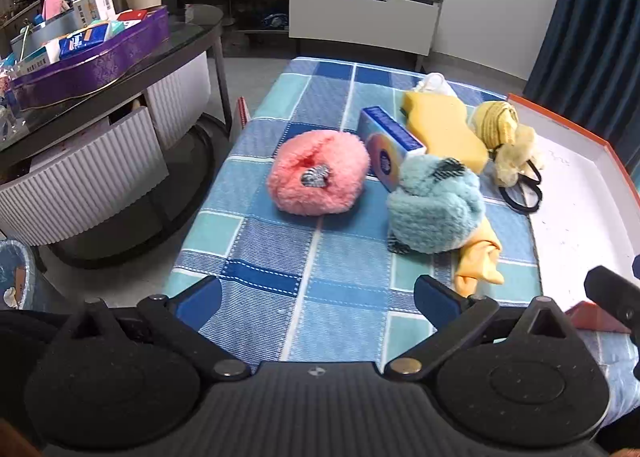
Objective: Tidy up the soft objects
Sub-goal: 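Move left tool to pink pom-pom while right tool approaches light-blue knitted ball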
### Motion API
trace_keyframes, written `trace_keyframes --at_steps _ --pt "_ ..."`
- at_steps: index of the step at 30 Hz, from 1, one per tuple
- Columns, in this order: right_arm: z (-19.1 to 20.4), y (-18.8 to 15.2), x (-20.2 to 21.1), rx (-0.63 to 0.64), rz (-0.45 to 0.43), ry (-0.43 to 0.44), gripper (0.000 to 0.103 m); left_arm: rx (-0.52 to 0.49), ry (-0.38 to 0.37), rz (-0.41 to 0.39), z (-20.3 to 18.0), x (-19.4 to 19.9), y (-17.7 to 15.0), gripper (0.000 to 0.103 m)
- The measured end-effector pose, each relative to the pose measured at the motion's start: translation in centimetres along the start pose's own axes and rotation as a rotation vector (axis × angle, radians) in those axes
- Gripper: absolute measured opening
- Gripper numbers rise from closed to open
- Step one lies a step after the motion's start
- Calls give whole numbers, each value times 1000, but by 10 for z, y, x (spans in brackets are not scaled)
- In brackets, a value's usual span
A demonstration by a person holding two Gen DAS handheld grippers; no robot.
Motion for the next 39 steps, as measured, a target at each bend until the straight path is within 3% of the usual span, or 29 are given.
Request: trace_keyframes --at_steps 39 --pt "29 -3 -52 70 98 27 93 10 5 40 30 -41 21 103"
Point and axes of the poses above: each gripper's, at about its wrist camera, not at the fingertips, and x roughly against the way its jaws point, z to its left, y to its top, the point moved 2 cm from there along -x, roughly the way its jaws point, and after that the axes turned 6 degrees about -y, right-handed, at the moved point
